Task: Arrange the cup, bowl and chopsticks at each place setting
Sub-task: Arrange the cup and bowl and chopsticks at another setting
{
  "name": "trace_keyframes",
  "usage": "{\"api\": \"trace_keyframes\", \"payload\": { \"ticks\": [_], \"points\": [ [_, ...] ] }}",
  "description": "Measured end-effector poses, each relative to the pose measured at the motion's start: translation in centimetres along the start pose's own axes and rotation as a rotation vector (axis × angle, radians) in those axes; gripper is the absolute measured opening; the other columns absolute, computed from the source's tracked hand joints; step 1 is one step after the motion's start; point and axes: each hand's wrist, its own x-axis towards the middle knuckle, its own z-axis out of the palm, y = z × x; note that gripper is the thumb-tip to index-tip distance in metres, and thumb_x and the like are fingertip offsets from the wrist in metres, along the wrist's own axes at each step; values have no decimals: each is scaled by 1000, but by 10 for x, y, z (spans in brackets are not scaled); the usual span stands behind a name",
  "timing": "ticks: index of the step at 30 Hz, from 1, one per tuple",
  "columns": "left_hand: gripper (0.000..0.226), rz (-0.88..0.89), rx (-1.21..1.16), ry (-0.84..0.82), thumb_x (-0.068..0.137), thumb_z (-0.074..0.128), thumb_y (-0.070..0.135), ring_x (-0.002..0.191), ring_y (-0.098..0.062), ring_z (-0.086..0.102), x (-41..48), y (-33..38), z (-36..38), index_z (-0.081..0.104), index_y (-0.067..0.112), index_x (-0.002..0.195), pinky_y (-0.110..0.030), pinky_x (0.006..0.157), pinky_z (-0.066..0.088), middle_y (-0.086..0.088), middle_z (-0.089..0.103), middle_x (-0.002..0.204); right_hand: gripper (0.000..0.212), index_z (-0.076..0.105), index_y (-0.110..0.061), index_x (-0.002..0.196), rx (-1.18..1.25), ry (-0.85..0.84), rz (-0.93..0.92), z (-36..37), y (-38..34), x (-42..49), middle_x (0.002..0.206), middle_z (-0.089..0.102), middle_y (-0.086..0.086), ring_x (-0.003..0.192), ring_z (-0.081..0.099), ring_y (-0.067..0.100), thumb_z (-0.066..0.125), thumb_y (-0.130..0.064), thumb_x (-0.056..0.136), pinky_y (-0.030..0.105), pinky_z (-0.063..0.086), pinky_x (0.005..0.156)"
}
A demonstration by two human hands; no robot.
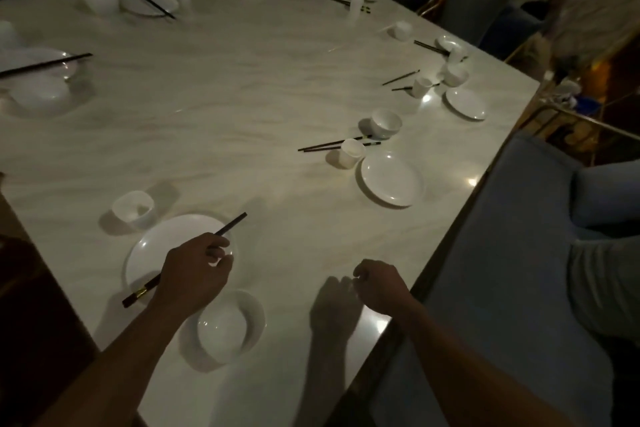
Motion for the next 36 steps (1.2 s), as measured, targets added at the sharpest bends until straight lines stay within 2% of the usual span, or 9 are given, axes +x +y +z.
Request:
{"api": "trace_keyframes", "payload": {
  "ticks": [6, 11, 16, 19, 22, 25, 27, 29, 36],
  "points": [
    [19, -17, -22, 69, 78, 75, 15, 77, -12, 65, 64, 29, 39, 69, 21, 95, -25, 76, 48, 5, 68, 80, 24, 69, -19, 112, -19, 132, -79, -64, 5, 99, 116, 69, 1, 107, 63, 22, 60, -25, 90, 19, 37, 80],
    [27, 46, -4, 62, 77, 77, 20, 79, -13, 64, 153, 89, 115, 68, 23, 102, -31, 79, 54, 4, 67, 87, 19, 70, -17, 105, 45, 321, -202, -132, 22, 225, 103, 72, 2, 95, 67, 21, 64, -18, 87, 18, 36, 78],
    [52, -91, -31, 137, 73, 81, 31, 90, -11, 61, 228, 149, 212, 60, 26, 121, -30, 84, 53, 3, 64, 108, 33, 66, -15, 115, 121, 368, -385, -180, 53, 366, 116, 63, 12, 106, 62, 32, 68, -12, 82, 35, 49, 89],
    [72, -189, 10, 101, 71, 82, 37, 101, -13, 56, 247, 195, 259, 50, 23, 134, -22, 88, 41, 2, 56, 125, 51, 58, -15, 125, -1, 320, -441, -205, 76, 422, 127, 55, 17, 113, 54, 39, 68, -26, 76, 44, 49, 91],
    [87, -190, 76, 45, 67, 81, 46, 128, -19, 46, 271, 224, 288, 40, 26, 141, -30, 101, 41, 2, 45, 140, 83, 45, -16, 138, -151, 279, -497, -230, 88, 470, 138, 43, 20, 121, 47, 45, 71, -47, 66, 51, 48, 93],
    [102, -253, 183, -98, 72, 77, 50, 146, -19, 22, 295, 239, 303, 19, 26, 153, -36, 115, 29, 3, 22, 159, 116, 19, -29, 151, -287, 13, -519, -256, 88, 509, 156, 17, 14, 141, 26, 43, 71, -71, 57, 57, 40, 105],
    [99, -267, 255, -114, 74, 76, 45, 146, -20, 23, 306, 247, 310, 19, 24, 153, -34, 113, 29, 1, 22, 159, 126, 7, -35, 152, -323, -202, -552, -267, 87, 526, 160, 6, 6, 146, 13, 38, 76, -73, 54, 57, 34, 110],
    [92, -278, 296, -100, 75, 77, 37, 140, -21, 32, 310, 250, 316, 26, 23, 150, -31, 108, 35, 1, 29, 155, 131, 5, -35, 152, -328, -280, -602, -273, 87, 532, 159, 8, 5, 146, 14, 37, 80, -71, 52, 56, 34, 110],
    [81, -287, 294, 75, 60, 89, 25, 108, -27, 60, 302, 240, 321, 50, 14, 130, -33, 87, 47, -7, 55, 124, 124, 18, -26, 153, -218, -176, -729, -262, 100, 538, 143, 25, 10, 128, 39, 39, 83, -55, 51, 46, 47, 95]
  ]
}}
